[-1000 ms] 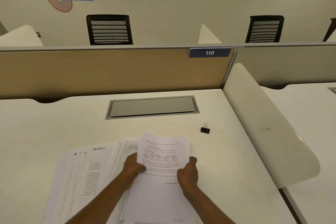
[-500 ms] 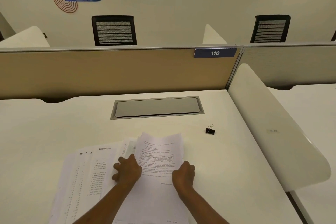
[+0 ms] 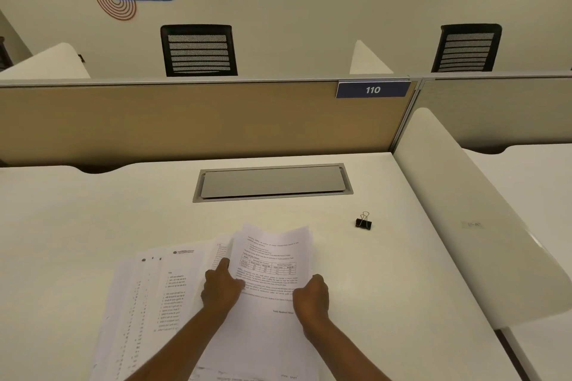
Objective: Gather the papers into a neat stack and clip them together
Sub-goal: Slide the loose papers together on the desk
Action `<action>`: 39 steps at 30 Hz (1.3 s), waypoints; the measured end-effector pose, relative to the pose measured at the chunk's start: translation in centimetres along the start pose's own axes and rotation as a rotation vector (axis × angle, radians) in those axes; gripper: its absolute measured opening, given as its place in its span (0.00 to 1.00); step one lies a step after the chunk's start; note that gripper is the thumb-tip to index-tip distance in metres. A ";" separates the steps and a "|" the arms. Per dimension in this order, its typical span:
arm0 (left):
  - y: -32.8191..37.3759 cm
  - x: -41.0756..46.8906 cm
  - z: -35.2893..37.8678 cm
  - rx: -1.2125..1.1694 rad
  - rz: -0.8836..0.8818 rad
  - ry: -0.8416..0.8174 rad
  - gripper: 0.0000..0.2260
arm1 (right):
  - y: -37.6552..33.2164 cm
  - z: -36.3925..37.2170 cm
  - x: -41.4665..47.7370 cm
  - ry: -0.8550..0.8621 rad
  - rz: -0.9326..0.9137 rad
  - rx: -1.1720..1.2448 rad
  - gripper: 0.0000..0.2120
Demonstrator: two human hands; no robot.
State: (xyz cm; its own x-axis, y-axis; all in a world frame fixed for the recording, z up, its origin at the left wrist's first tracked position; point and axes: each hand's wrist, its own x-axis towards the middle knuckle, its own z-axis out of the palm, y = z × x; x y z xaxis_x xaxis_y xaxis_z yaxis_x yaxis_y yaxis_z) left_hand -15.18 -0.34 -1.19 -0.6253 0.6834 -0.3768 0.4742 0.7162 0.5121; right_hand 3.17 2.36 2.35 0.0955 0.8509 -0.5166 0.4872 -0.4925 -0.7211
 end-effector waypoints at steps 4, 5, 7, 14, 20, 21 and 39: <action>0.8 -1.3 -0.7 -0.132 -0.001 0.042 0.30 | 0.1 -0.1 0.0 -0.012 0.012 0.095 0.10; 1.0 -1.4 -1.0 -0.168 -0.024 0.061 0.31 | 0.0 -0.1 0.0 -0.021 0.017 0.122 0.11; 1.0 -1.1 -1.2 -0.184 -0.074 0.060 0.26 | 0.0 0.0 -0.1 -0.040 0.023 0.160 0.12; 1.4 -1.9 -2.2 0.296 -0.106 0.092 0.19 | 0.1 0.3 -0.5 -0.061 -0.008 0.167 0.14; 1.4 -1.7 -1.9 0.353 -0.086 0.135 0.19 | 0.4 0.4 -0.2 -0.044 -0.017 0.089 0.12; 1.4 -1.8 -1.9 0.370 -0.084 0.134 0.19 | 0.4 0.4 -0.1 -0.043 -0.018 0.077 0.12; 1.5 -1.1 -1.9 0.089 -0.221 0.059 0.26 | -0.3 0.4 -0.2 -0.007 0.074 -0.129 0.11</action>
State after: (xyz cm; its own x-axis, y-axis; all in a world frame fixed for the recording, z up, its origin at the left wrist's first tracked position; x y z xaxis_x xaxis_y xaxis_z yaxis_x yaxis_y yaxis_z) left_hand -14.92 -0.34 1.43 -0.7536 0.5012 -0.4252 0.3730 0.8588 0.3512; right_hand 2.64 2.23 2.49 0.1296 0.8115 -0.5698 0.5866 -0.5260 -0.6157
